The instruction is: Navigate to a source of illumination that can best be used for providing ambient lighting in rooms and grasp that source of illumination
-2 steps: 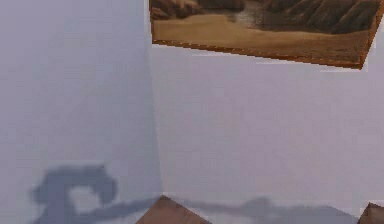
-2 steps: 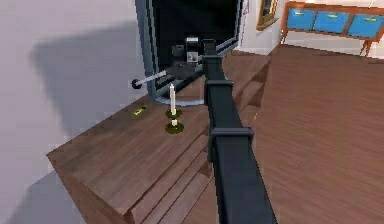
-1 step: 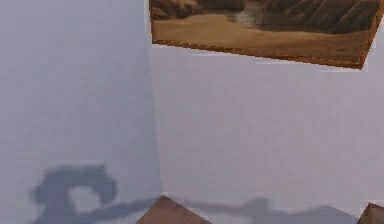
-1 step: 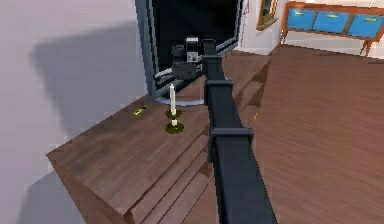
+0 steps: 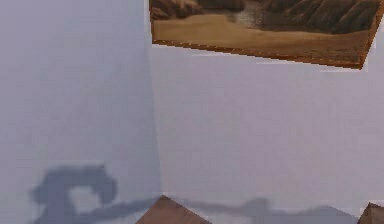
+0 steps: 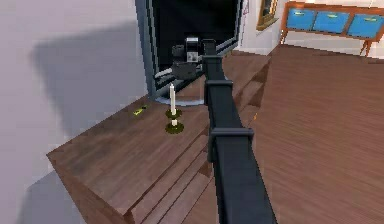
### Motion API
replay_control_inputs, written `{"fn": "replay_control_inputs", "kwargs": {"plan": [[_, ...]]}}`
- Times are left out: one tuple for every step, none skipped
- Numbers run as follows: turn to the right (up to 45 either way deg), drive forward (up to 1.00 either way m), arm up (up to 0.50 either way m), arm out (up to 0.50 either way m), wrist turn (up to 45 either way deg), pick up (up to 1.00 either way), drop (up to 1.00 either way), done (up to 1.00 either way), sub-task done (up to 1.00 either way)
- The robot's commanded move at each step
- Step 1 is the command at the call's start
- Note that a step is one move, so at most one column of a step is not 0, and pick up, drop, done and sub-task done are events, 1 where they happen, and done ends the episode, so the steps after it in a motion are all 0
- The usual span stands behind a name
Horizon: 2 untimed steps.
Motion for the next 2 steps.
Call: {"fn": "replay_control_inputs", "kwargs": {"plan": [[0.0, 0.00, 0.04, 0.00, 0.0, 0.00, 0.00, 0.00, 0.00], [0.0, 0.00, 0.00, 0.00, 0.0, 0.00, 0.00, 1.00, 0.00]]}}
